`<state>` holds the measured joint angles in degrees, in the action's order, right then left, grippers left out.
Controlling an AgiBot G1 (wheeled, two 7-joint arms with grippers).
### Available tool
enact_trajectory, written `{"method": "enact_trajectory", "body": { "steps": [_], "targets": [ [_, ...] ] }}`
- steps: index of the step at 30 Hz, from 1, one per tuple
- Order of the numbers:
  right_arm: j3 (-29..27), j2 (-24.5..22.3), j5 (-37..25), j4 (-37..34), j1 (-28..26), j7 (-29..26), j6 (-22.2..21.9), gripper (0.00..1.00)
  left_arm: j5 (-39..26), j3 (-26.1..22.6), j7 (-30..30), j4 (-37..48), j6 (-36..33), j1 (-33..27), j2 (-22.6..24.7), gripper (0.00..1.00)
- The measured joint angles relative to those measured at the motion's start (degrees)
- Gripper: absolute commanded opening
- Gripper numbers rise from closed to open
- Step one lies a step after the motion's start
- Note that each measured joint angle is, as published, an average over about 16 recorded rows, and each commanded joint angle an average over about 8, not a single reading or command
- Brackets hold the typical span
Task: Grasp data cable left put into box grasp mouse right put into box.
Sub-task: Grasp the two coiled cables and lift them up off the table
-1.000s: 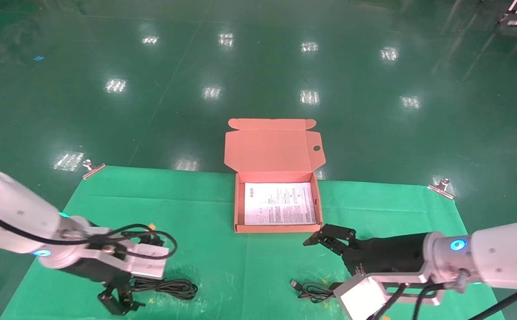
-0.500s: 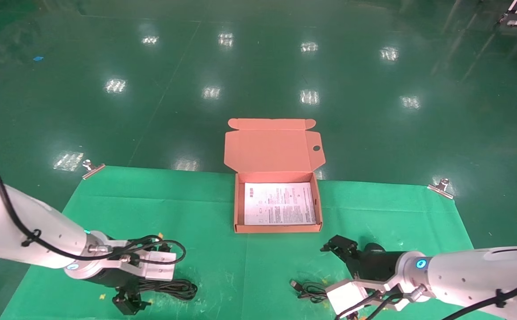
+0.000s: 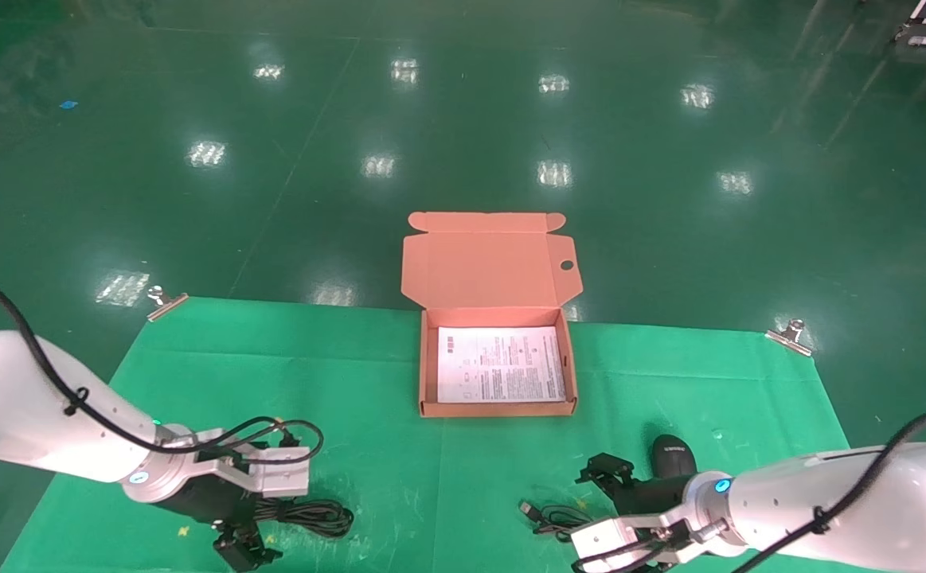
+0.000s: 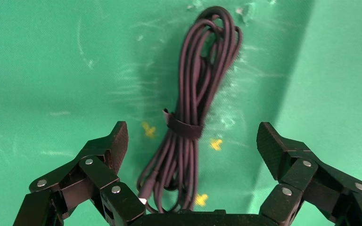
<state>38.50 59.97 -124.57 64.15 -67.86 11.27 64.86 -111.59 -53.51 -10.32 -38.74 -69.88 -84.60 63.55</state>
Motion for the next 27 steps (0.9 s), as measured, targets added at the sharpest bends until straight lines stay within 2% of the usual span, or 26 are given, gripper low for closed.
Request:
{"method": "enact_trajectory", "body": {
  "steps": [5, 6, 13, 14, 27],
  "targets": [
    [0.28, 1.43, -0.74, -3.72, -0.50, 0.90, -1.64, 1.00, 0.78, 0.41, 3.64, 5.95, 2.10, -0.40, 1.72, 1.00],
    [0.31, 1.68, -0.88, -4.41, -0.58, 1.04, -2.00, 0.93, 0.91, 0.48, 4.28, 7.02, 2.47, -0.47, 2.02, 0.92],
    [0.23, 2.78, -1.53, -7.95, -0.98, 1.67, -4.28, 0.05, 1.49, 0.86, 7.12, 12.36, 4.38, -0.88, 3.40, 0.05],
    [0.19, 2.86, -1.55, -8.25, -1.01, 1.70, -4.50, 0.00, 1.56, 0.91, 7.29, 12.80, 4.54, -0.91, 3.49, 0.00],
    [0.04, 2.96, -1.52, -8.73, -1.07, 1.69, -4.92, 0.00, 1.82, 1.08, 7.54, 13.50, 4.77, -1.02, 3.57, 0.00]
  ]
}}
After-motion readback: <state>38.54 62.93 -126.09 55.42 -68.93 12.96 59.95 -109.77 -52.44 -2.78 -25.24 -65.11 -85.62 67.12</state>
